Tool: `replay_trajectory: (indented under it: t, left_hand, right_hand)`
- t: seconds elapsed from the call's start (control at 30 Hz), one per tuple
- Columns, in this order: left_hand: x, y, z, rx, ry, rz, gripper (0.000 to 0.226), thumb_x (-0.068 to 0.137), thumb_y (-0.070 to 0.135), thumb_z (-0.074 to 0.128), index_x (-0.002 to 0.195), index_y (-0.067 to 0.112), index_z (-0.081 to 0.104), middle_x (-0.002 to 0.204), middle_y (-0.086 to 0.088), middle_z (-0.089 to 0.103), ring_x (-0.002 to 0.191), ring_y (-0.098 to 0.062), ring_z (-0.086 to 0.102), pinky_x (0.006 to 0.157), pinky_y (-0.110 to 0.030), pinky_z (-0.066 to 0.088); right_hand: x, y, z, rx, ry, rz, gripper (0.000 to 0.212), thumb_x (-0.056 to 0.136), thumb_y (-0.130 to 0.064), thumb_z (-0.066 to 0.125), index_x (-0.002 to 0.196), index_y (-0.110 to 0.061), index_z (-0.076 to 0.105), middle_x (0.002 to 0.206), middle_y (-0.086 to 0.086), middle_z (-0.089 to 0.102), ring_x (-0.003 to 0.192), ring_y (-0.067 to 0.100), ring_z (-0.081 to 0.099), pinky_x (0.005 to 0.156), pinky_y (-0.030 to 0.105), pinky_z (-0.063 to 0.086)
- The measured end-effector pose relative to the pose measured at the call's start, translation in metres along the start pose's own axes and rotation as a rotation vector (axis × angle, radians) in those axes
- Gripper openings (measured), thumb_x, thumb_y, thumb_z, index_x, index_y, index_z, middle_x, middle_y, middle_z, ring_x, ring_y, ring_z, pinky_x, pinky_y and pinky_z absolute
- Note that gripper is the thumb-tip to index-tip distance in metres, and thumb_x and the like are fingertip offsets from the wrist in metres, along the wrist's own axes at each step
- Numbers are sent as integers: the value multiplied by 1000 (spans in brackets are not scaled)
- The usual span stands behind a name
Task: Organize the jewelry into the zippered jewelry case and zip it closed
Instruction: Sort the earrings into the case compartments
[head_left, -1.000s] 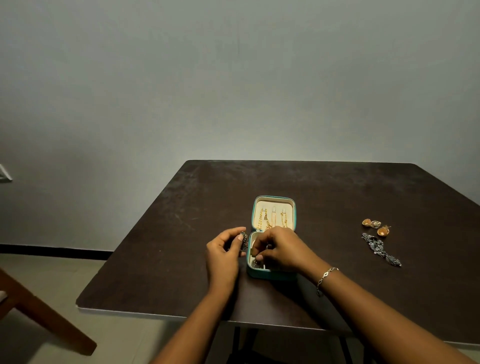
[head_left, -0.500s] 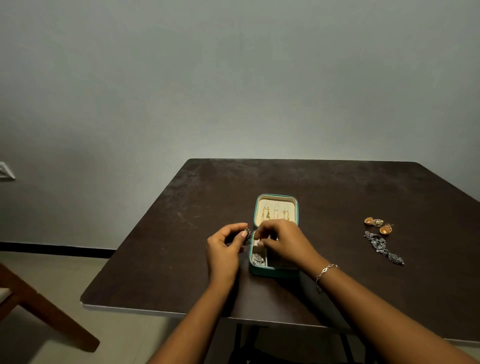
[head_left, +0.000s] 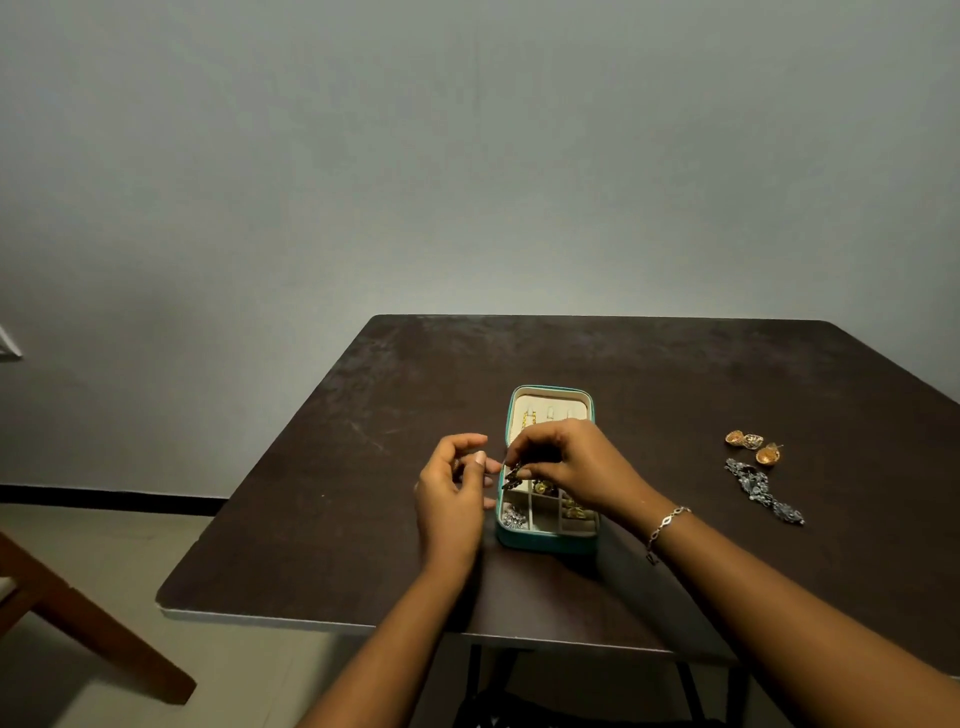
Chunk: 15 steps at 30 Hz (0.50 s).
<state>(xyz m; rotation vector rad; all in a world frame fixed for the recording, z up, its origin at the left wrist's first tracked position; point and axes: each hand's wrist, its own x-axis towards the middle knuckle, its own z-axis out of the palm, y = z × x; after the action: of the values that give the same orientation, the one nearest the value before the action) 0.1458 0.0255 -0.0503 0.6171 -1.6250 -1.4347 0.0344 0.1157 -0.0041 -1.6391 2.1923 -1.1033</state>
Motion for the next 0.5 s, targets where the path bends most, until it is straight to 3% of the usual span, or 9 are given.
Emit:
replay_trajectory:
  t: [0.1,0.23,0.33,0.5]
  left_hand:
    - [-1,-9,-3,137,49,10,25,88,4,54,85,27,61,75,5,66,63,-14,54,55,-31,45]
    - [-6,-14,-3,219,42,0,18,87,5,57,87,21,64,84,6,66,69,-6,55,59,-14,42]
    - [-8,-18,-2,248,8,-21,15,87,4,57,89,17,64,88,3,66,82,-5,59,67,-16,46]
    - [-10,-21,-1,290,-2,-27,16,87,5,57,87,20,63,88,3,66,82,-5,60,64,-14,45]
  right_hand:
    - [-1,5,0,-128,-23,-115,19,78,5,64,91,-7,72,91,6,73,87,15,67,82,27,52]
    - [-4,12,3,-357,-84,-297,20,75,1,66,89,-12,71,89,4,71,84,20,65,72,31,51]
    - [-5,15,4,-490,-111,-448,18,69,0,69,82,-13,70,80,5,69,74,24,65,58,33,54]
    - [-2,15,2,-661,-227,-598,17,66,-1,72,77,-12,67,74,6,64,67,25,62,48,35,52]
